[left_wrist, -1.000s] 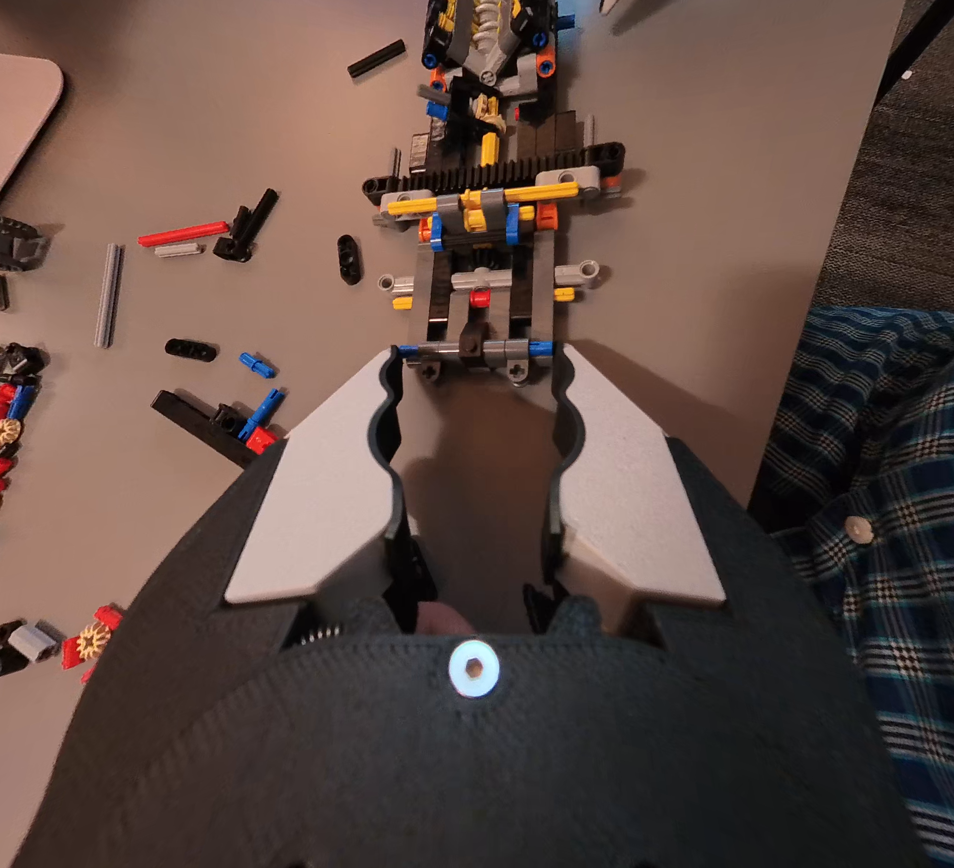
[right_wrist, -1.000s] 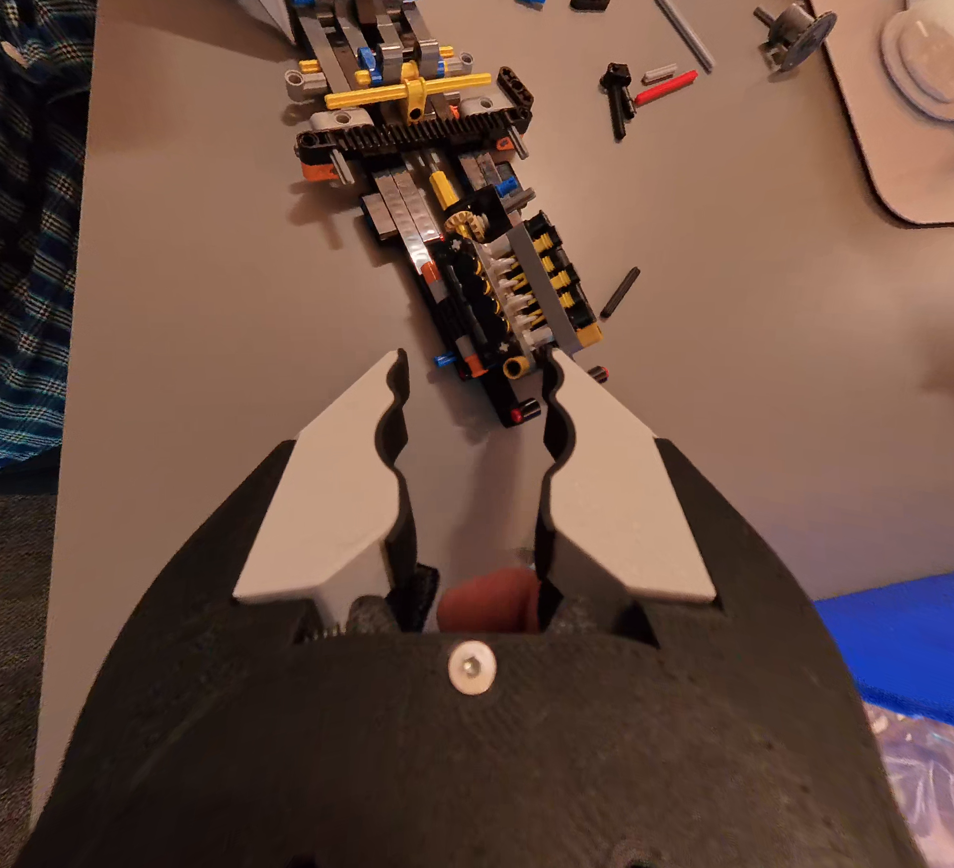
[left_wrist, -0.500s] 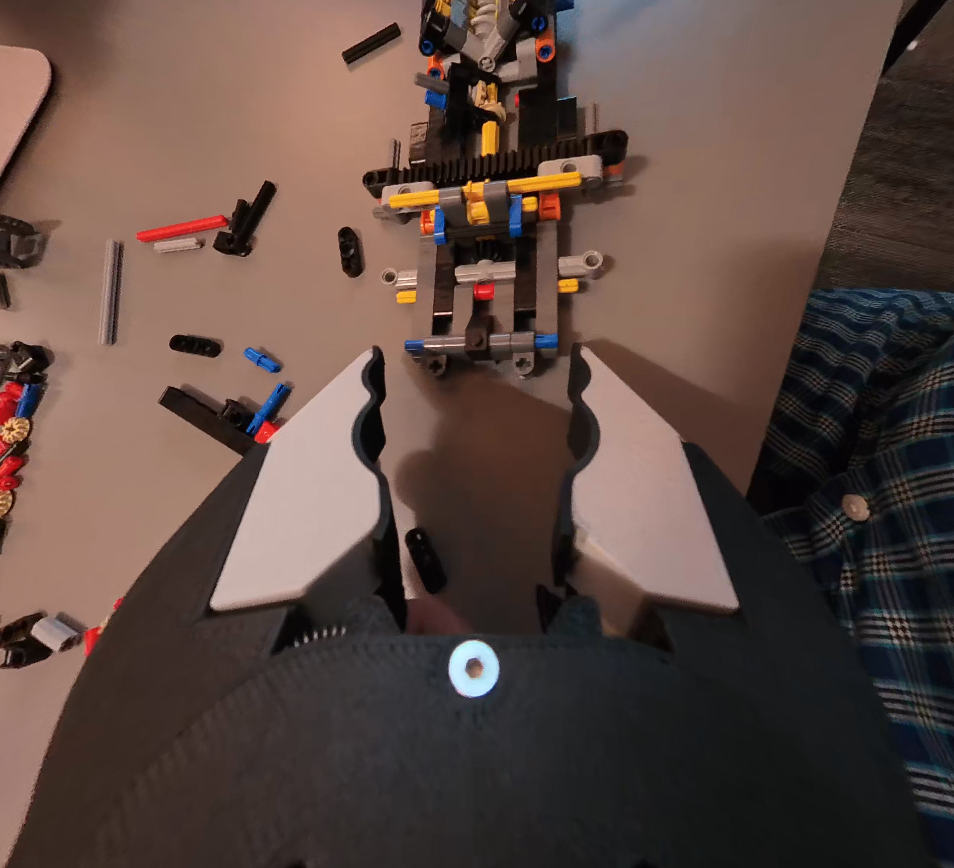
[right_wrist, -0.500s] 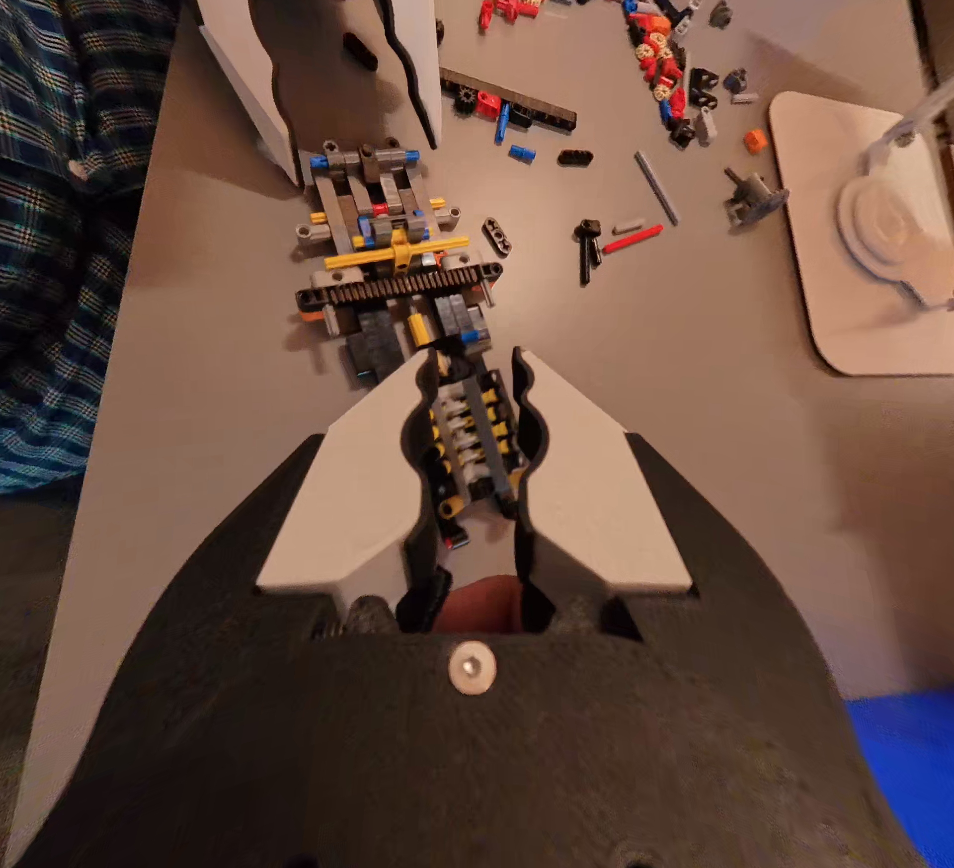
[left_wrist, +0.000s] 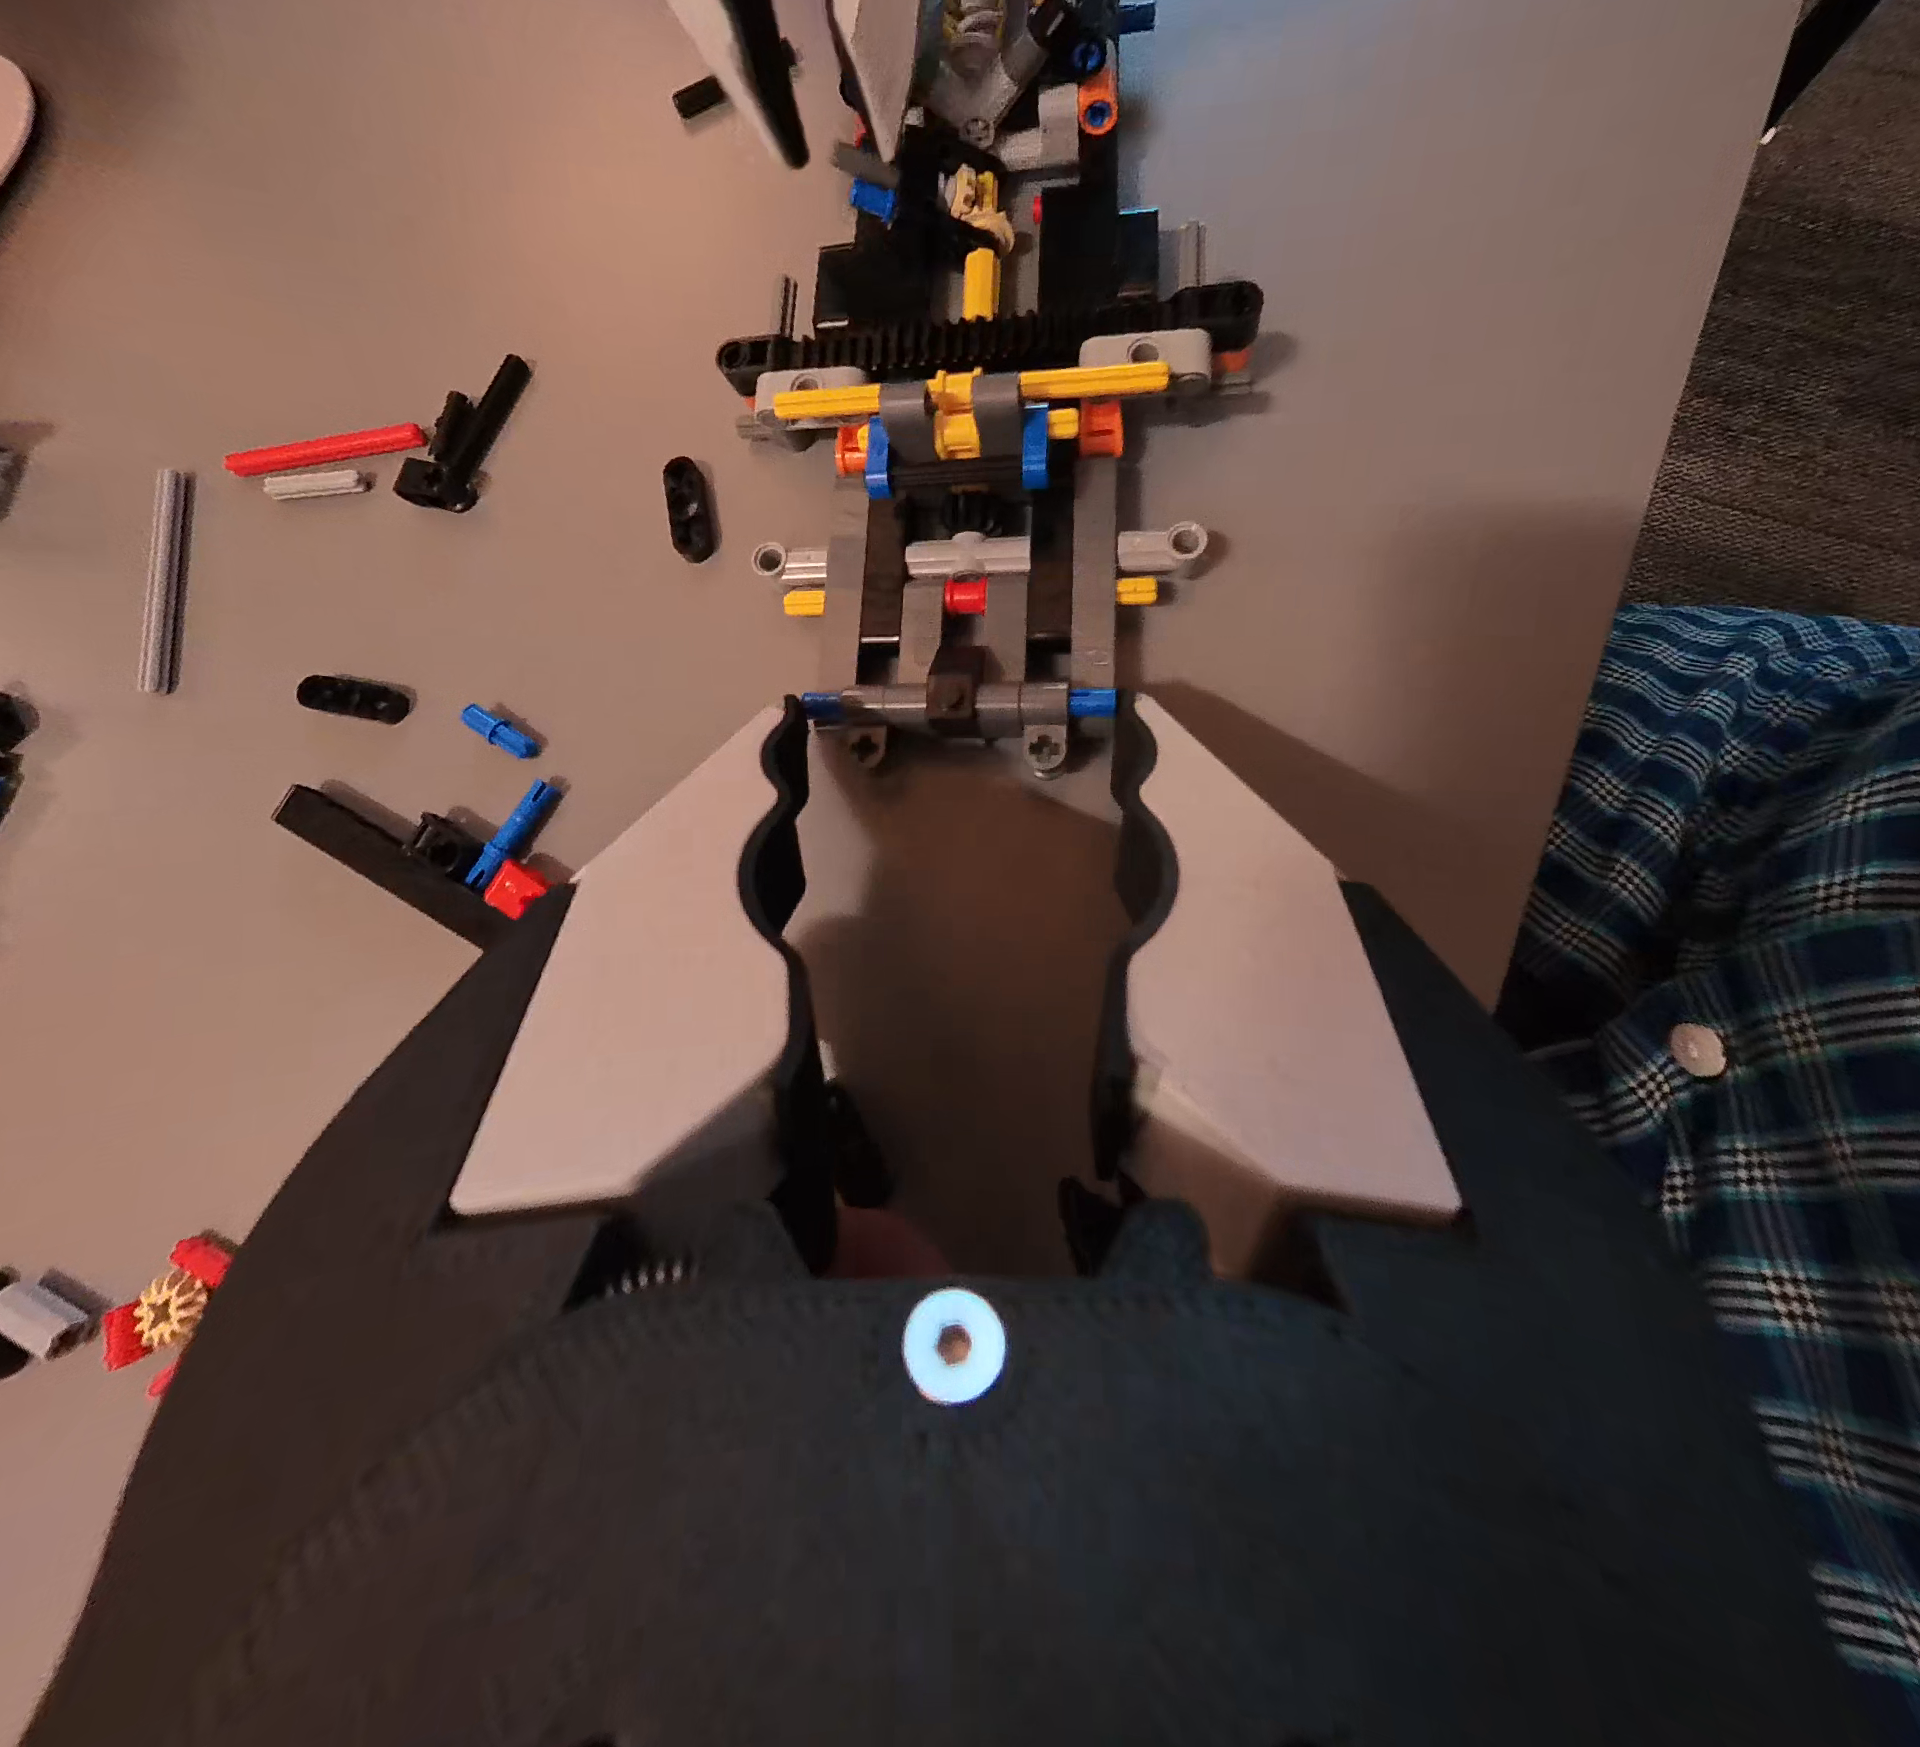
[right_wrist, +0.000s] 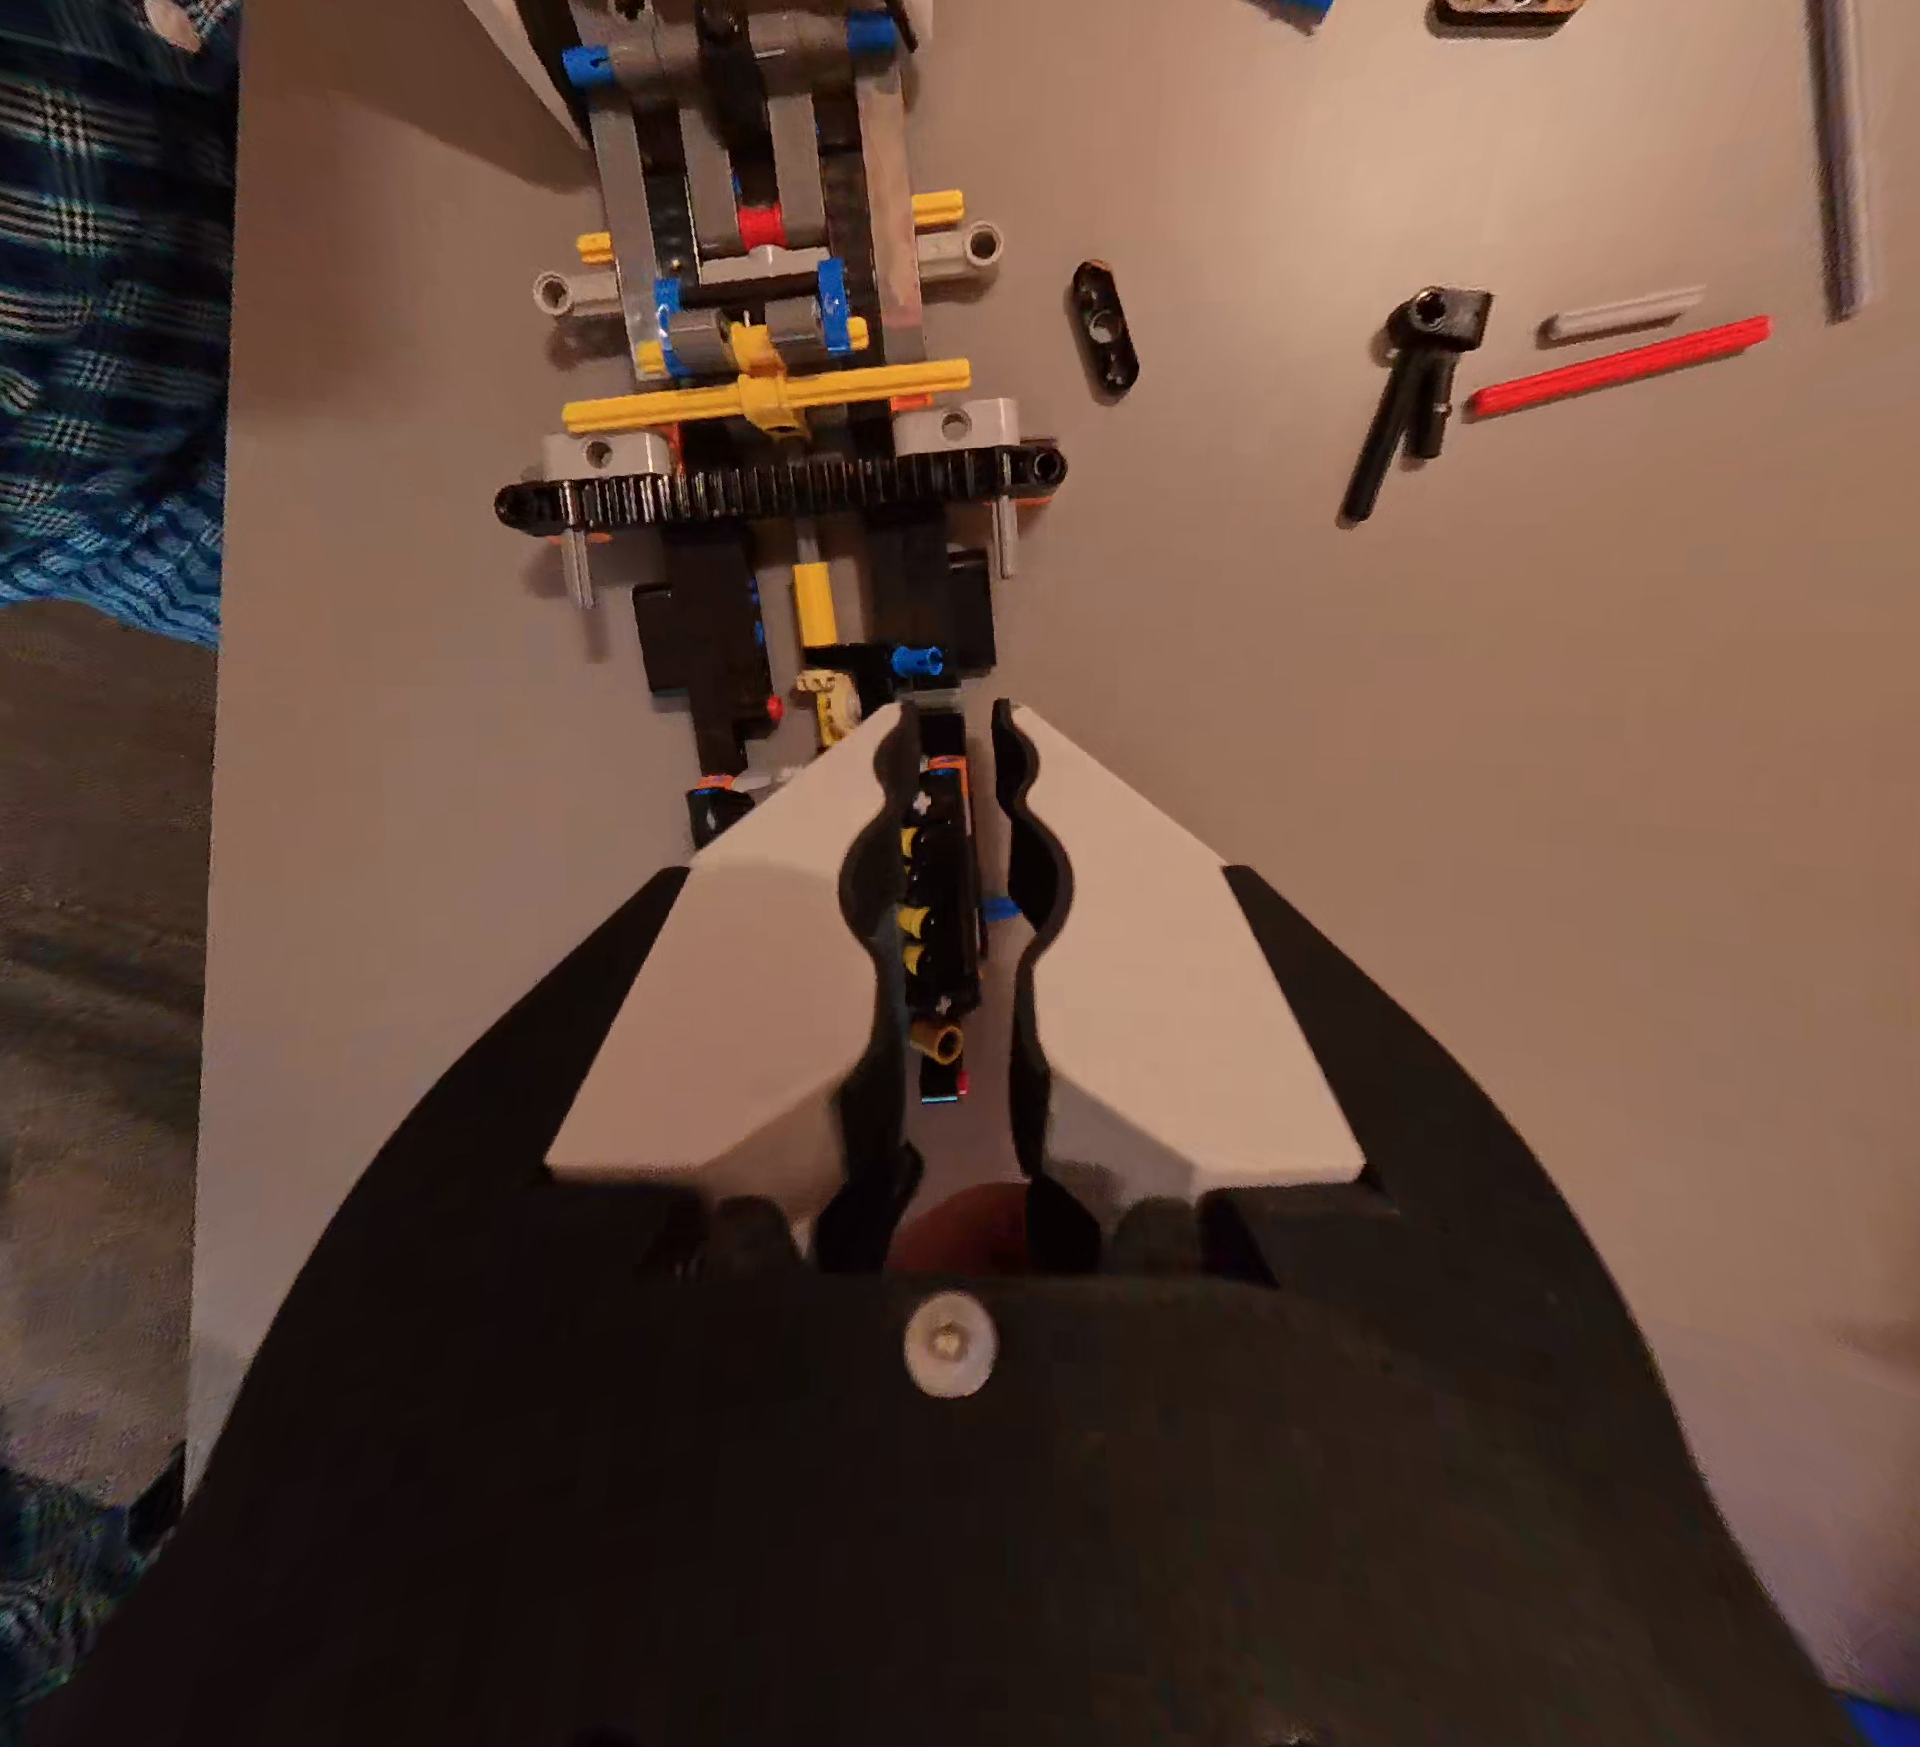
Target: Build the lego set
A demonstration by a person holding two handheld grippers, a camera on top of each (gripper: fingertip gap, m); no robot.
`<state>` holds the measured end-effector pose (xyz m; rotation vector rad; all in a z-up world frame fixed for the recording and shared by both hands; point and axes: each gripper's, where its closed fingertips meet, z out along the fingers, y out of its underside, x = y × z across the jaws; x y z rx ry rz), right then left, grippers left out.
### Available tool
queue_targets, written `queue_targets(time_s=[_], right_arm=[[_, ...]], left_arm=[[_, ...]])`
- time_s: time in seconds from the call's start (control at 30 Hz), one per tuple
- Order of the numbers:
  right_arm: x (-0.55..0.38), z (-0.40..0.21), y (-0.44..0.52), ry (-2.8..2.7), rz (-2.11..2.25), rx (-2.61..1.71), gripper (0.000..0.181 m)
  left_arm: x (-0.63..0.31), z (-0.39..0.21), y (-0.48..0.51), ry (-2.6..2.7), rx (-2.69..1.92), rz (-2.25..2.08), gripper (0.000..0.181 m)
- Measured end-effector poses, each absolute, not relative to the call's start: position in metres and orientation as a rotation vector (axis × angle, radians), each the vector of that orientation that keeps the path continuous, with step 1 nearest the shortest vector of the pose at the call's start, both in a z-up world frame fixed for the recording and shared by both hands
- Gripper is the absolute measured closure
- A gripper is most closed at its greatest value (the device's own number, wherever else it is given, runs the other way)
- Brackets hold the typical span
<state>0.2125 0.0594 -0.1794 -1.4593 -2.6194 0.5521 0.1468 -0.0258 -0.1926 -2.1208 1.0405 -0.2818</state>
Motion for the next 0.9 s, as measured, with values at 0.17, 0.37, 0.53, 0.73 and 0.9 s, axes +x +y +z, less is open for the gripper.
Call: queue_targets(time_s=[0.17,0.37,0.53,0.73,0.9], right_arm=[[0.218,-0.182,0.055,-2.676,0.565,-1.418,0.181],[0.212,-0.176,0.057,-2.614,0.601,-1.441,0.165],[0.215,-0.180,0.054,-2.670,0.617,-1.440,0.170],[0.217,-0.174,0.051,-2.681,0.651,-1.400,0.177],[0.222,-0.169,0.044,-2.688,0.640,-1.365,0.178]], left_arm=[[0.147,-0.193,-0.025,1.037,-2.122,-0.283,0.124],[0.147,-0.193,-0.025,1.040,-2.119,-0.277,0.124],[0.147,-0.193,-0.024,1.043,-2.121,-0.274,0.124],[0.147,-0.193,-0.024,1.037,-2.119,-0.286,0.124],[0.148,-0.193,-0.024,1.037,-2.118,-0.292,0.125]])
